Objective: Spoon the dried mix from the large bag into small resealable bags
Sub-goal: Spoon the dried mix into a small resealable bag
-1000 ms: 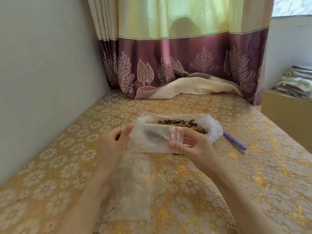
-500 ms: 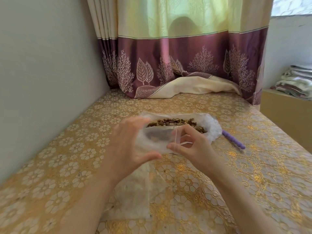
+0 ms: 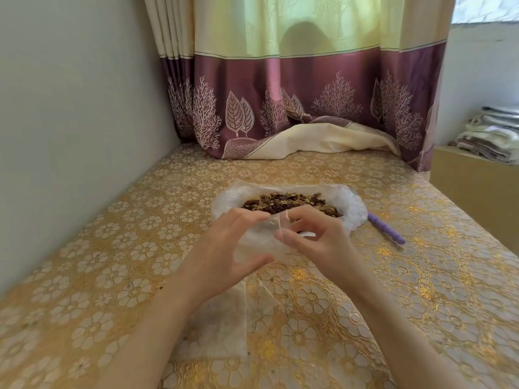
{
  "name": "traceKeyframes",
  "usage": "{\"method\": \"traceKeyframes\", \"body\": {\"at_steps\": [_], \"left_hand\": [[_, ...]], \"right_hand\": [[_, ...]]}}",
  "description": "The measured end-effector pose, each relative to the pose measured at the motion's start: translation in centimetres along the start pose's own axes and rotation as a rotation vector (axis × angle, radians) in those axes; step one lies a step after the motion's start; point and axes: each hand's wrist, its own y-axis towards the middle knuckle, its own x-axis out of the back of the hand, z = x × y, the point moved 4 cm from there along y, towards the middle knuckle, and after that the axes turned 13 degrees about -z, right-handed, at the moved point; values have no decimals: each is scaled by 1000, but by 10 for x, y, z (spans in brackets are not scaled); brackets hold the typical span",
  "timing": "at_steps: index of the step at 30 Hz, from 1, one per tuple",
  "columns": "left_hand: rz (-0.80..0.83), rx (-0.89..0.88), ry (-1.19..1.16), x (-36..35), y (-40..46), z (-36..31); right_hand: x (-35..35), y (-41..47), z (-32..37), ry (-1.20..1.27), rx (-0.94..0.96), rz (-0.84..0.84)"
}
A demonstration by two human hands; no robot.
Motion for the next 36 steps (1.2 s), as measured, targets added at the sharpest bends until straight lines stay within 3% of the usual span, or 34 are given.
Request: {"method": "traceKeyframes", "body": {"at_steps": [8, 10, 13, 16, 20, 23, 26, 29, 36], "left_hand": [[-128, 48, -78, -3, -1, -1], [-141, 99, -88, -3, -2, 3], [-180, 205, -125, -3, -4, 9], [-236, 264, -144, -2, -4, 11], [-256, 314, -152, -3, -4, 14], [-264, 328, -165, -3, -3, 14], [-267, 348, -172, -3, -4, 16], [-268, 366, -185, -2, -4, 16], [-286, 382, -200, 0, -4, 12]], "right_hand": [[4, 2, -1, 24, -20, -92], [16, 7, -5, -37, -1, -237], [52, 14, -14, -337, 64, -558], [88, 14, -34, -617, -36, -765], [112, 11, -62, -1068, -316, -704], [121, 10, -73, -1229, -509, -583], [122, 12, -79, -1247, -567, -547], [123, 14, -80, -1192, -536, -630], [120, 14, -65, -675, -216, -905]]}}
